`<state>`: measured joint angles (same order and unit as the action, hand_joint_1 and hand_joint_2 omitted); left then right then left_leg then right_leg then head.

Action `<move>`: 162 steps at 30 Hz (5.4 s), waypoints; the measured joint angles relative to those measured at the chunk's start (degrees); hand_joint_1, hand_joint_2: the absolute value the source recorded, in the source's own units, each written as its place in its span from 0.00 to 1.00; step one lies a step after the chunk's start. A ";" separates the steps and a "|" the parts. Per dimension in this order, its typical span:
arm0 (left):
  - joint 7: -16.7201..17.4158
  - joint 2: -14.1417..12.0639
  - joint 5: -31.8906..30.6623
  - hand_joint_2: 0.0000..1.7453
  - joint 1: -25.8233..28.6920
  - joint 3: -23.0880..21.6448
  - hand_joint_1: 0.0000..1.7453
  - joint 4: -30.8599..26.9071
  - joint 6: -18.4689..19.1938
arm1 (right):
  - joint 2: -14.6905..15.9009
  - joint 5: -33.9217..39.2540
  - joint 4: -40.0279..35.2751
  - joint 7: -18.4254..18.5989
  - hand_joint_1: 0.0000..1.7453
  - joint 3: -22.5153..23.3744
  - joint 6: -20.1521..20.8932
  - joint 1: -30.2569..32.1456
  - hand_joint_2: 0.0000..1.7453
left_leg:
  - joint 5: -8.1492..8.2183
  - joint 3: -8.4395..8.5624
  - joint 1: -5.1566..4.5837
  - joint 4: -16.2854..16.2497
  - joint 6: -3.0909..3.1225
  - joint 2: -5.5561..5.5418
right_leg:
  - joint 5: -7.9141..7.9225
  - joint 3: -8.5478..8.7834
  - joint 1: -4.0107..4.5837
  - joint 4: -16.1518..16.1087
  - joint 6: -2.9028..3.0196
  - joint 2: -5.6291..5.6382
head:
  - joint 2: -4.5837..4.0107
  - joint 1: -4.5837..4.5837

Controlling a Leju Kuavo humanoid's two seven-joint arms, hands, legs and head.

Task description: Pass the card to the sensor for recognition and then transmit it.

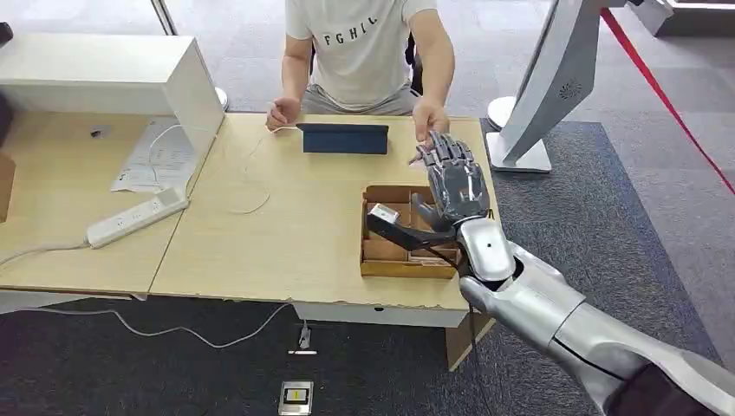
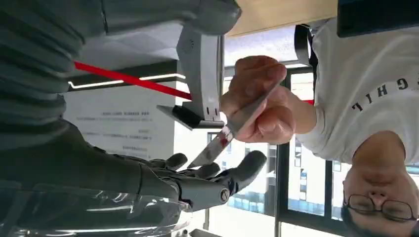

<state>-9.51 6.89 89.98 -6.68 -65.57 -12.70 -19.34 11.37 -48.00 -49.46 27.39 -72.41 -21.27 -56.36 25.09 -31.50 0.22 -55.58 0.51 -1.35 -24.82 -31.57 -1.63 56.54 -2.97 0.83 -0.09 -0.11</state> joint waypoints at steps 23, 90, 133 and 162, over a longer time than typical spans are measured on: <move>-0.28 -0.02 0.00 0.00 0.24 0.20 0.00 0.04 0.59 | 5.81 5.44 -10.23 -7.58 0.00 7.91 -16.55 5.75 0.00 | 0.01 0.06 -0.02 -0.01 0.00 0.09 | 0.02 -0.01 -0.02 -0.03 0.02 0.03 | 0.00 0.00; -0.37 -0.02 -0.02 0.00 0.44 1.33 0.00 0.04 0.00 | 11.50 3.54 -26.17 1.73 0.00 2.08 9.57 15.78 1.00 | 0.04 0.04 0.00 0.02 -0.05 0.05 | 0.00 0.03 0.00 -0.02 0.04 0.03 | 0.00 0.00; 3.06 -0.20 0.02 0.00 0.55 1.73 0.00 0.04 -1.22 | 8.04 19.39 -18.79 0.54 0.00 1.55 18.03 9.82 0.00 | 0.04 0.07 0.00 0.00 -0.05 0.06 | 0.00 0.02 0.00 -0.02 0.04 0.03 | 0.00 0.00; 4.09 -0.22 -0.04 0.00 0.81 2.71 0.00 -0.74 -7.37 | 16.31 12.70 -38.43 5.64 0.00 7.46 7.65 24.01 0.00 | 0.06 0.10 0.01 0.01 -0.06 0.07 | -0.02 0.07 0.01 -0.04 0.07 0.03 | 0.00 0.00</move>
<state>-5.42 6.67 89.94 -5.87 -62.86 -13.44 -26.71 27.67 -35.30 -87.89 33.02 -64.96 -13.62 -32.35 25.16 -31.40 0.23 -55.57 0.45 -1.28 -24.84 -31.50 -1.63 56.50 -2.89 0.86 -0.09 -0.11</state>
